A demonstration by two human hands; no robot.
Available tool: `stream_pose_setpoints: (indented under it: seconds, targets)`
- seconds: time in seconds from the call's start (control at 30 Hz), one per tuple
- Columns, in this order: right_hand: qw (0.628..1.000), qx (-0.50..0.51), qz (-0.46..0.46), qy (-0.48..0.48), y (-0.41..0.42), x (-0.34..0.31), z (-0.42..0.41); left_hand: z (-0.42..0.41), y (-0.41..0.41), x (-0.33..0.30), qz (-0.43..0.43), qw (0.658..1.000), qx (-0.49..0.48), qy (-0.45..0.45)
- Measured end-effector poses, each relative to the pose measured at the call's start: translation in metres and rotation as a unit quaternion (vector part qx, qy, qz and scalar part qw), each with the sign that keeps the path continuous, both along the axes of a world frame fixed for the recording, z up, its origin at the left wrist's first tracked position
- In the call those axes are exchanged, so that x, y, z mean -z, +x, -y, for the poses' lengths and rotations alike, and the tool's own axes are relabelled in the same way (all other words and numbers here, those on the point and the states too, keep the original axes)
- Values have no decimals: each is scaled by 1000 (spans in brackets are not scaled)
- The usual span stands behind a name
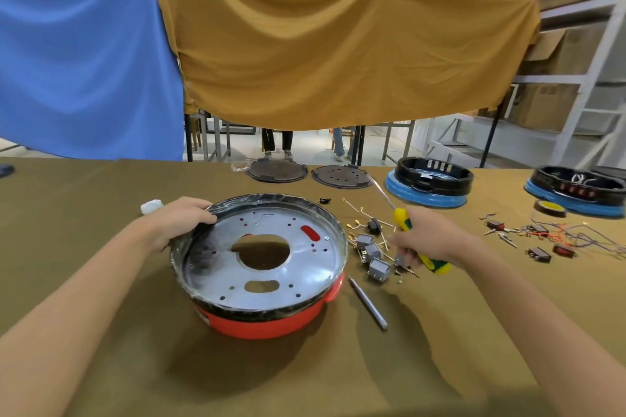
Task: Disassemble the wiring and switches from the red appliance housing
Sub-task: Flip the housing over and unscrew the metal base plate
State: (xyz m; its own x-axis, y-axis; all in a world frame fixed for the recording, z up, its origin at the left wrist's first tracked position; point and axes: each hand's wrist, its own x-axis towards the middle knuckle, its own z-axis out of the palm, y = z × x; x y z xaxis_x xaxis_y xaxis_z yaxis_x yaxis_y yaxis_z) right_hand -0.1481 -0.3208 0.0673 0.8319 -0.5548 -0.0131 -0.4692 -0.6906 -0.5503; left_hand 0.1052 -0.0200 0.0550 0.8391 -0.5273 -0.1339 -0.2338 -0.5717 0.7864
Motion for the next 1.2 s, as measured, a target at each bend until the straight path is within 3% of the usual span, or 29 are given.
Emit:
stream_pose_setpoints:
  seconds: [0.07, 0.17, 0.3, 0.43, 0.5, 0.6, 0.8, 1.2]
  targets:
    - [992, 6, 77, 101, -1, -4, -13, -5, -2, -6, -10, 1000, 1, 0]
    - [959, -32, 83, 270, 3, -3, -38, -9, -9, -14, -17, 1000, -10, -3]
    - [936, -66, 111, 327, 20, 5, -55, -19, -21, -17, -34, 999, -33, -21]
    - [934, -29, 169, 313, 43, 2, -46, -42, -32, -21, -86, 996, 6, 4]
    - [946, -20, 150, 287, 55, 2, -39, -52, -36, -26, -112, 991, 47, 60]
    - [967, -86, 92, 219, 68, 4, -34, -54, -38, -32, -111, 982, 73, 134]
    - [974, -147, 23, 172, 89, 9, -37, -18, -45, -18, -28, 990, 80, 114]
    - [986, -147, 72, -16, 93, -1, -38, 18, -44, -3, 146, 982, 75, 90]
